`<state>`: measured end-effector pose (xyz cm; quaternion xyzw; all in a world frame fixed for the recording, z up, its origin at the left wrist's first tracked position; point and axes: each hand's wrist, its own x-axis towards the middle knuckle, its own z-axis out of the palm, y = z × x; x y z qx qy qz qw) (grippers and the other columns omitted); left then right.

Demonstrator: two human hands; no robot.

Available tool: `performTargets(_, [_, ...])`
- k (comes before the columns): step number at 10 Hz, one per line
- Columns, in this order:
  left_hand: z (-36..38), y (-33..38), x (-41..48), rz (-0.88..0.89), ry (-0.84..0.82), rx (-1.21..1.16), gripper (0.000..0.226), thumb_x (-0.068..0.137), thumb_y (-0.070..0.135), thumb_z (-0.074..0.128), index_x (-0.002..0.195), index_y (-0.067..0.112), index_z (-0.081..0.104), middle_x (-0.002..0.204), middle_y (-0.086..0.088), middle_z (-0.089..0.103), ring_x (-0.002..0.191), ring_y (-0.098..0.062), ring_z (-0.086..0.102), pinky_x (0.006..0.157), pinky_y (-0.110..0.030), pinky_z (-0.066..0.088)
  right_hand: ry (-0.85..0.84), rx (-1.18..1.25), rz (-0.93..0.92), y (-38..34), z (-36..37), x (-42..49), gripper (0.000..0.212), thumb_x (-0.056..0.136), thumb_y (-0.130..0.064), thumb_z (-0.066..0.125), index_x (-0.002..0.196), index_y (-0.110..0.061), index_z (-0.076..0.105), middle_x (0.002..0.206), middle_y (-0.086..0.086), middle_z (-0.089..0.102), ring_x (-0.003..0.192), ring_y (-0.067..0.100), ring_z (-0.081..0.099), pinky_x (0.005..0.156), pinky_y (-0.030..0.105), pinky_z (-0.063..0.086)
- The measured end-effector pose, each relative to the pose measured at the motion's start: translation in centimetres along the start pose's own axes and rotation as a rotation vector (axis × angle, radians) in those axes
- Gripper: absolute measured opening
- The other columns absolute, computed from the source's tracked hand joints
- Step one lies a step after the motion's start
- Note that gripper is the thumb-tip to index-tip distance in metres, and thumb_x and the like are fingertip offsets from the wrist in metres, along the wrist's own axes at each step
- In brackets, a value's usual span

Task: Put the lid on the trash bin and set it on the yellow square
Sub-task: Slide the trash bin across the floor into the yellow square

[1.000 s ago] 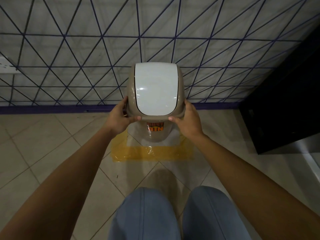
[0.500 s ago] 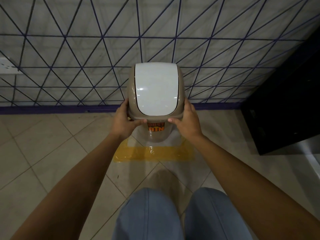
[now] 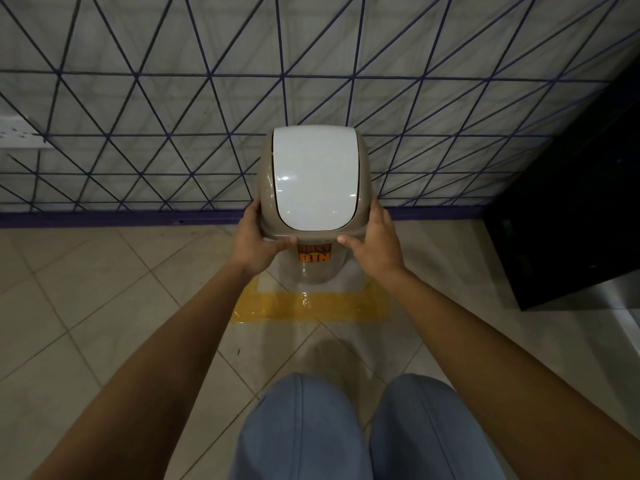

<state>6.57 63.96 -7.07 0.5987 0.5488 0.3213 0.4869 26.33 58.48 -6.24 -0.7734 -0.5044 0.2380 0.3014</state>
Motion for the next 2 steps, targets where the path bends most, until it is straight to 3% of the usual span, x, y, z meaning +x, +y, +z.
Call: performTargets(2, [-0.27,-0.23,-1.32,-0.081,0.036,-0.081,0.097,0.075,0.012,0.077,0.151,0.023,0.018,0.151,-0.004,0.038,0.133,-0.025,0.043,0.106,-0.048,0.043,0.01,-0.007,0.05,-0.19,-0.36,-0.84,0.105,0.075,-0.036,0.073,0.149,-0.013,0.002,0.158,0.011,0.013,0.145,0.031,0.009,0.118,0.046,0.017])
